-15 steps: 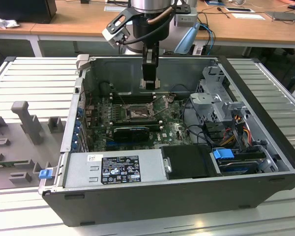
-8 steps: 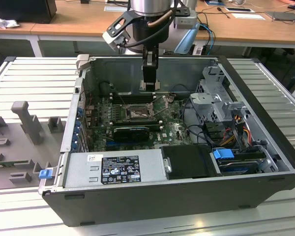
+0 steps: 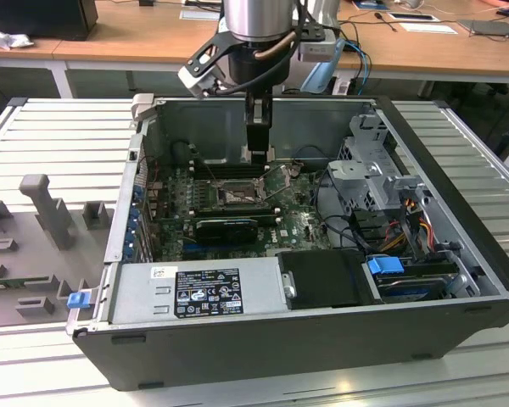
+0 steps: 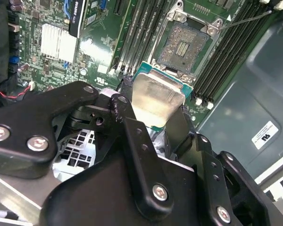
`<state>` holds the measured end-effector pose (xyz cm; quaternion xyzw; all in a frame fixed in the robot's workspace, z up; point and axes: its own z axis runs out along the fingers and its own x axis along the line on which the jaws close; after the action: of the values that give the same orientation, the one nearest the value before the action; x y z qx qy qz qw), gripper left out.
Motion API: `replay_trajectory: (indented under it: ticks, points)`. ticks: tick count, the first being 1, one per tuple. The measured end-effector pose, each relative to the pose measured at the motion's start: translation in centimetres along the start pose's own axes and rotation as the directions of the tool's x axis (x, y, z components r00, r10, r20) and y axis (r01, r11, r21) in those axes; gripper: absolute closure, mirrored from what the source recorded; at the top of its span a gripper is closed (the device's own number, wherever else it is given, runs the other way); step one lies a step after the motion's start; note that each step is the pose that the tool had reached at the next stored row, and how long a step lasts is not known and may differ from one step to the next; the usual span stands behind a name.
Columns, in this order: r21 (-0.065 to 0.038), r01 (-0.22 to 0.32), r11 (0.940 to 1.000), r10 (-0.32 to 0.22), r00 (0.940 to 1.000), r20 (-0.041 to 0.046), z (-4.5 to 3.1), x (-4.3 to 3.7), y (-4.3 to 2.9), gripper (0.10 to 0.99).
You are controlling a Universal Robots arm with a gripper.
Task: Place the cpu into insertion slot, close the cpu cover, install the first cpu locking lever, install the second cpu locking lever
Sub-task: 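Place the cpu into insertion slot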
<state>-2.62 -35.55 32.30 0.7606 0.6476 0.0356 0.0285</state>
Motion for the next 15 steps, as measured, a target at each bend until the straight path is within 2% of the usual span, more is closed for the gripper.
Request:
replay_trajectory:
  ticks: [13, 15]
  points:
    - [0.001, 0.026, 0.9997, -0.026, 0.9997, -0.0028, 1.19, -0.02, -0.10, 0.557]
    - [0.001, 0.032, 0.9995, -0.032, 0.9995, -0.0039, 1.60, -0.03, -0.14, 0.557]
